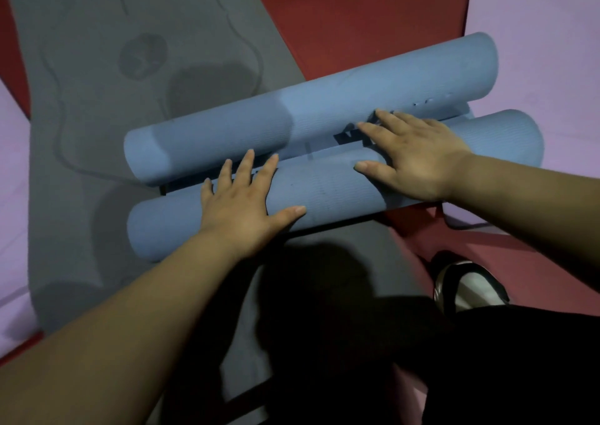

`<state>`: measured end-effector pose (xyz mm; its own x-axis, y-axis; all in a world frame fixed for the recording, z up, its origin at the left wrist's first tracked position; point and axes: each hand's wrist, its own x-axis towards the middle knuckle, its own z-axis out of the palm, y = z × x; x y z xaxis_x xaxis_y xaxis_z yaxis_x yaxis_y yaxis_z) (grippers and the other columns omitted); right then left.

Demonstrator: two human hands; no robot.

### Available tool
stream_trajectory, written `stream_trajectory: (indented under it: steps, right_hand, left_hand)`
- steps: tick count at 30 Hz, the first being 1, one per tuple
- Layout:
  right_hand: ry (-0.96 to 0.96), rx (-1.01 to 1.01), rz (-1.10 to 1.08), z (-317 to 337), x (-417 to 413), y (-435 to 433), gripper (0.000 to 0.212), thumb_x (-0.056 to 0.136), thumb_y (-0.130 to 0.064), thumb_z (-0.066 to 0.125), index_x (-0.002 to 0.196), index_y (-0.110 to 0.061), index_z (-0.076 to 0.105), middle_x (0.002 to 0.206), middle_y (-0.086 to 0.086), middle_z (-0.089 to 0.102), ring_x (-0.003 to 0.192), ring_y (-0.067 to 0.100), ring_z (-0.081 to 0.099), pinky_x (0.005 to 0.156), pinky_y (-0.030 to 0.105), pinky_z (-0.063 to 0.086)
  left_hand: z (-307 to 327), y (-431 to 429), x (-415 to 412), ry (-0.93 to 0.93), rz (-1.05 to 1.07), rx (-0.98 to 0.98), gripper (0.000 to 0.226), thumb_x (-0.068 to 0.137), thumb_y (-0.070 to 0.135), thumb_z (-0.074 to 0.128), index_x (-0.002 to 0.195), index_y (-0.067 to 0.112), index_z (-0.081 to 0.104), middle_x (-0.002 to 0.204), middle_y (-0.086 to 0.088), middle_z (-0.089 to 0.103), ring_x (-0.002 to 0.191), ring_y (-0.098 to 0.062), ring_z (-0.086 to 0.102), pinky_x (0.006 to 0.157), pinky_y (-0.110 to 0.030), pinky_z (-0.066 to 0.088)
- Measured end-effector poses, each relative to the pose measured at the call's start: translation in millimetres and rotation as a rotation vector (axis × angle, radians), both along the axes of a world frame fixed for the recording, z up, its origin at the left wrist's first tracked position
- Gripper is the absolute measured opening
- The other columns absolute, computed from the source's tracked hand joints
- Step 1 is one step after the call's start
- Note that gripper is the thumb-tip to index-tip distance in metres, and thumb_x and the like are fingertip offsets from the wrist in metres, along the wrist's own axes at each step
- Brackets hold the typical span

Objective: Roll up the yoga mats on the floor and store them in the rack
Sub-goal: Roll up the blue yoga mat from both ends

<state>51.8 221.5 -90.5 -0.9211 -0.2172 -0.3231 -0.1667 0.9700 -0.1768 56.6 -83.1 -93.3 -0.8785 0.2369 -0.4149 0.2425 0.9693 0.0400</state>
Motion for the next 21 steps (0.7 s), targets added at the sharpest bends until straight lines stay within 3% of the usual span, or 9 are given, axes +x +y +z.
stream_trajectory:
  steps: [7, 9, 12, 17, 21]
  right_hand:
    - [0.034, 0.058, 0.077, 4, 11, 7, 0.101, 0.073, -0.094, 0.026, 0.158, -0.039, 0.025, 0.158, 0.005, 0.039, 0.143, 0.031, 0.039, 0.116, 0.05, 0.027]
    - [0.039, 0.066, 0.087, 4, 12, 8, 0.103, 0.071, -0.096, 0.028, 0.157, -0.041, 0.026, 0.147, 0.002, 0.047, 0.135, 0.03, 0.045, 0.113, 0.049, 0.029]
    - [0.033, 0.086, 0.105, 3, 14, 10, 0.105, 0.068, -0.098, 0.029, 0.157, -0.043, 0.023, 0.146, 0.0, 0.046, 0.131, 0.029, 0.045, 0.11, 0.049, 0.031]
    - [0.036, 0.156, 0.213, 1, 9, 13, 0.124, 0.053, -0.097, 0.049, 0.158, -0.039, 0.017, 0.145, 0.004, 0.045, 0.128, 0.033, 0.048, 0.102, 0.052, 0.038]
    - [0.019, 0.155, 0.227, 3, -2, 13, 0.125, 0.053, -0.091, 0.064, 0.157, -0.041, 0.017, 0.144, 0.003, 0.048, 0.126, 0.033, 0.05, 0.101, 0.051, 0.041]
  left_hand:
    - [5, 0, -20, -0.042, -0.007, 0.025, 0.102, 0.076, 0.097, 0.025, 0.158, 0.047, -0.009, 0.171, 0.001, -0.005, 0.157, -0.029, 0.004, 0.123, -0.061, 0.013]
    - [3, -4, -10, 0.019, -0.048, 0.045, 0.102, 0.076, 0.096, 0.026, 0.159, 0.045, -0.005, 0.169, -0.005, 0.007, 0.154, -0.031, 0.012, 0.122, -0.06, 0.013]
    - [-5, -14, 9, 0.172, -0.198, 0.055, 0.104, 0.076, 0.095, 0.028, 0.16, 0.036, 0.014, 0.15, -0.008, 0.036, 0.137, -0.032, 0.036, 0.116, -0.059, 0.026]
    - [-7, -13, 0, 0.172, -0.206, -0.001, 0.117, 0.063, 0.098, 0.044, 0.158, 0.039, 0.013, 0.147, -0.004, 0.037, 0.131, -0.03, 0.039, 0.111, -0.053, 0.031]
    - [-4, -11, -18, 0.078, -0.191, -0.013, 0.123, 0.053, 0.101, 0.04, 0.157, 0.044, 0.007, 0.147, -0.001, 0.041, 0.132, -0.03, 0.042, 0.109, -0.052, 0.034]
